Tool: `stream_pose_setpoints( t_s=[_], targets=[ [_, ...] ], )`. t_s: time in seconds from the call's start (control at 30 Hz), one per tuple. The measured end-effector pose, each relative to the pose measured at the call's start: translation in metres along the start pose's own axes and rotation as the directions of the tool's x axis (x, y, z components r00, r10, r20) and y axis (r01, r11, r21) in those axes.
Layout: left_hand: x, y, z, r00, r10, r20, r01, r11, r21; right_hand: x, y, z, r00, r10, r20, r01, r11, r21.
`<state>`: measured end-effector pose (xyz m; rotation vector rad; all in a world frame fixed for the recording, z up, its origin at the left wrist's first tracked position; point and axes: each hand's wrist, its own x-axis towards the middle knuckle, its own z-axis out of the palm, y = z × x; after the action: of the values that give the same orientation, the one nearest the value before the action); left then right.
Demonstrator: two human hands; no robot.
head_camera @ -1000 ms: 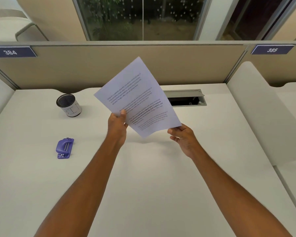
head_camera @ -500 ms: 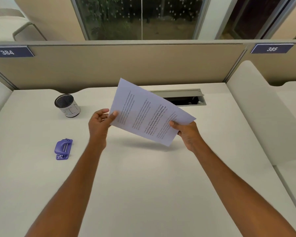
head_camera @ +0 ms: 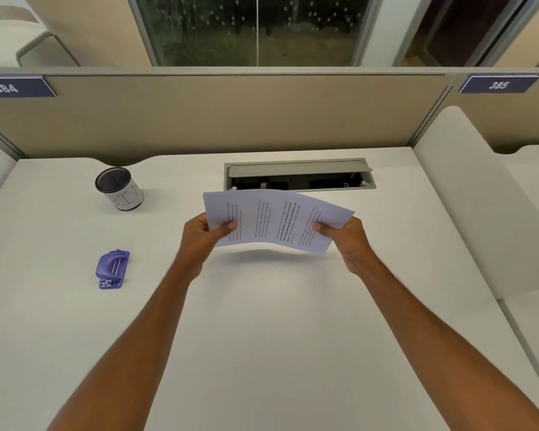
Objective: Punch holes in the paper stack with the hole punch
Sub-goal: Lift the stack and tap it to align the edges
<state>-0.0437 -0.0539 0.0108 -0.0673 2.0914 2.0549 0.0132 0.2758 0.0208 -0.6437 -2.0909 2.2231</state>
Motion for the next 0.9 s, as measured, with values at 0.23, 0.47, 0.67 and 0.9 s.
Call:
stream_pose_setpoints(
  t_s=[0.23,0.47,0.67,0.9],
  targets=[
    [-0.006,-0.027,0.005,0.996,-0.086,0.018,0.087,0.995,-0.049,-0.004,0.020,0.000,0.998,0.058,0.018,-0.058,0.998,-0.015],
    [-0.007,-0.027,0.011,0.998,-0.064,0.004,0.064,0.996,-0.065,-0.001,0.025,-0.001,0.998,0.062,0.012,-0.062,0.998,0.002],
    [-0.009,-0.024,0.015,0.997,-0.080,0.011,0.081,0.991,-0.103,-0.001,0.027,-0.008,0.996,0.087,0.033,-0.084,0.994,-0.062],
    [-0.005,-0.011,0.009,0.996,-0.076,0.047,0.087,0.956,-0.281,-0.004,0.021,-0.024,0.992,0.122,0.042,-0.126,0.989,0.081]
  ],
)
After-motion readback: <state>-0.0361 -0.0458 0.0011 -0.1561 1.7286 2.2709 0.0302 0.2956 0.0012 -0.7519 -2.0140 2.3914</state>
